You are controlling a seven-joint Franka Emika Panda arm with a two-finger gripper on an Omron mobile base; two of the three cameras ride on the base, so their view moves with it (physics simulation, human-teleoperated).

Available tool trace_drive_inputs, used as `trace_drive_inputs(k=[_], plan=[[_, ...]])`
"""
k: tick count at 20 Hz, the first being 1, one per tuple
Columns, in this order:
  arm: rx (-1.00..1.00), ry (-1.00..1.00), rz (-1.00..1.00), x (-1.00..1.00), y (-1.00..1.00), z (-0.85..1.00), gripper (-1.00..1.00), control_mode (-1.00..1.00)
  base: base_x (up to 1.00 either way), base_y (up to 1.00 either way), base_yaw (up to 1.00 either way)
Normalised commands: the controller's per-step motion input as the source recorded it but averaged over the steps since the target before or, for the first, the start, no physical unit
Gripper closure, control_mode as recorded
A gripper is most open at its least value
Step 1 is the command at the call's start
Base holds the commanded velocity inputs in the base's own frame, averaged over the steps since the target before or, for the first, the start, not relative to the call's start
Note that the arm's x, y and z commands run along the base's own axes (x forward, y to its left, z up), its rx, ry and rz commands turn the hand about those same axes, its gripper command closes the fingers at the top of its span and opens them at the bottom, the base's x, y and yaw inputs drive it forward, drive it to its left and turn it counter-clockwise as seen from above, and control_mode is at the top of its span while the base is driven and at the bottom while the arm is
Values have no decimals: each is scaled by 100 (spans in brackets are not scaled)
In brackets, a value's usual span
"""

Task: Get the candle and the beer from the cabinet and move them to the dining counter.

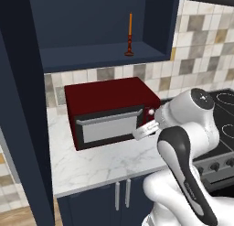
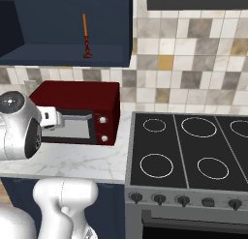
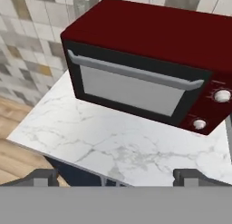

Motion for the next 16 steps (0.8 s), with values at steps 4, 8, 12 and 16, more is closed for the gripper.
trace_drive_inputs(k=[4, 8, 12, 16], plan=[[0, -20, 0, 1, -36, 72, -100, -100, 0, 0, 0], [-2, -31, 0, 1, -4, 59, -100, -100, 0, 0, 0], [0, -33, -2, 9, 0, 48, -100, -100, 0, 0, 0], [4, -28, -4, 4, -5, 48, -100, -100, 0, 0, 0]])
